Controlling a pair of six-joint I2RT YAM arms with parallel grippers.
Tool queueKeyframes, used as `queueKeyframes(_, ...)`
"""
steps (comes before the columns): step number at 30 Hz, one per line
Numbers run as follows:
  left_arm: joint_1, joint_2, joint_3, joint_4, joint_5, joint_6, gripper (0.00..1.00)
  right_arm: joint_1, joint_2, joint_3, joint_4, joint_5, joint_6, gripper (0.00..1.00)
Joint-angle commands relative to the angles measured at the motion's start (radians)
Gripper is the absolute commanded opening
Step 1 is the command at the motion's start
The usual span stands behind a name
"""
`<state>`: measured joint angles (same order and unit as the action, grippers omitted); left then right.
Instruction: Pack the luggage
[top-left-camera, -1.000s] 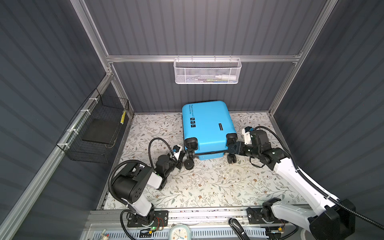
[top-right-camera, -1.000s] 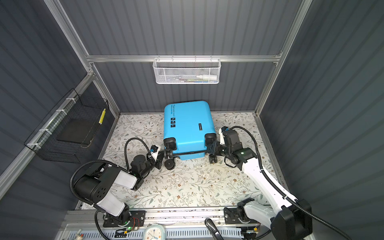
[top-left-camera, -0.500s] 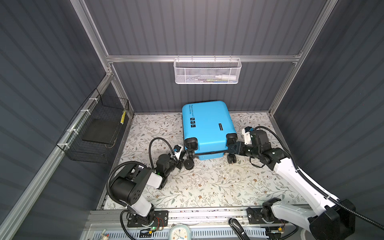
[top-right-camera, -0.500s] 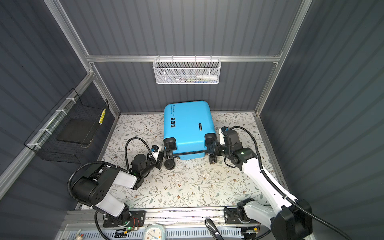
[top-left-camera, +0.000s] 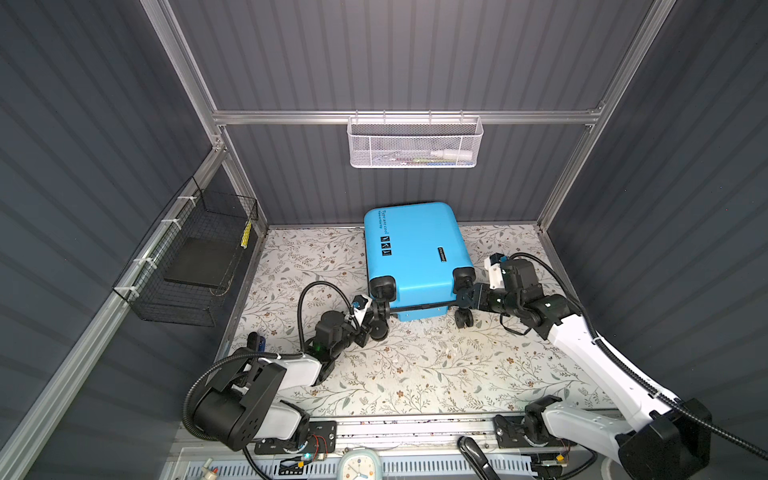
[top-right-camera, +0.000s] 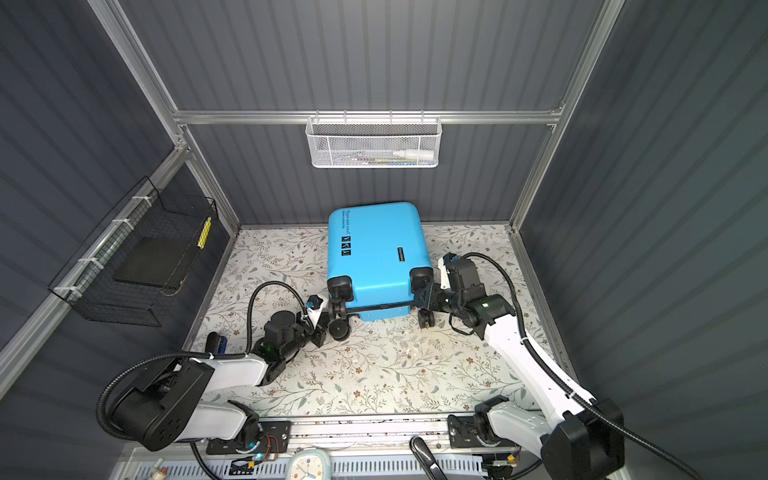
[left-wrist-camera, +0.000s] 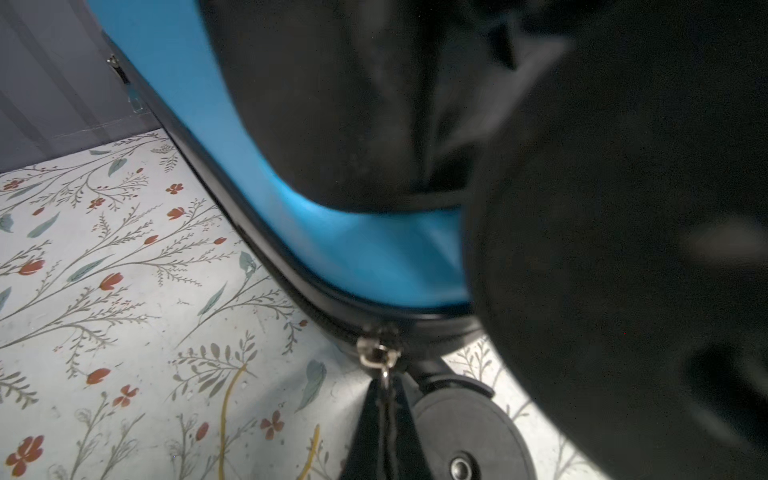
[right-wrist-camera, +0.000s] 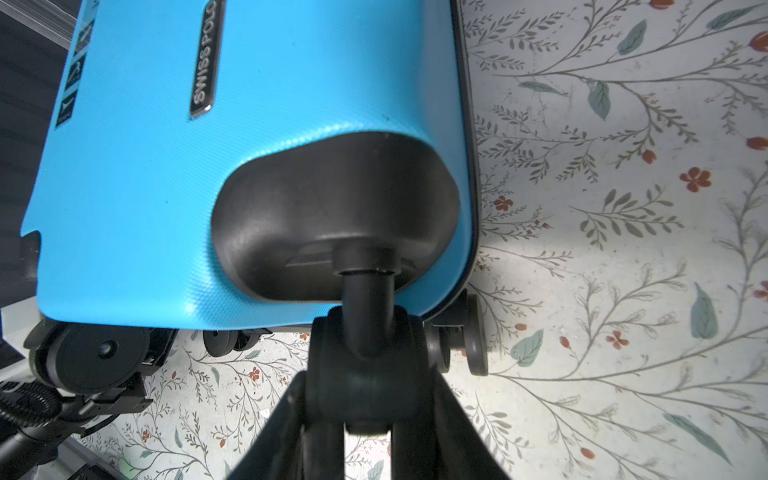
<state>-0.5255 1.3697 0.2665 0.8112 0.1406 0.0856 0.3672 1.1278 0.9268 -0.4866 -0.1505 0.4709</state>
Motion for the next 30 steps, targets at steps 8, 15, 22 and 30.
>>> queueKeyframes(8, -0.134, -0.152, -0.008, -0.090, 0.011, 0.065, 0.00, 0.007, 0.028, 0.006, -0.083, -0.068, 0.042, 0.00)
queueKeyframes(15, -0.181, -0.147, -0.058, 0.066, -0.062, 0.027, 0.00, 0.022, -0.002, 0.046, -0.099, -0.069, 0.066, 0.00)
queueKeyframes(22, -0.182, -0.127, -0.107, 0.321, -0.072, 0.074, 0.00, 0.022, 0.028, 0.033, -0.094, -0.073, 0.066, 0.00)
queueKeyframes(30, -0.182, -0.122, -0.096, 0.507, -0.027, 0.123, 0.00, 0.024, 0.043, 0.034, -0.108, -0.055, 0.056, 0.00)
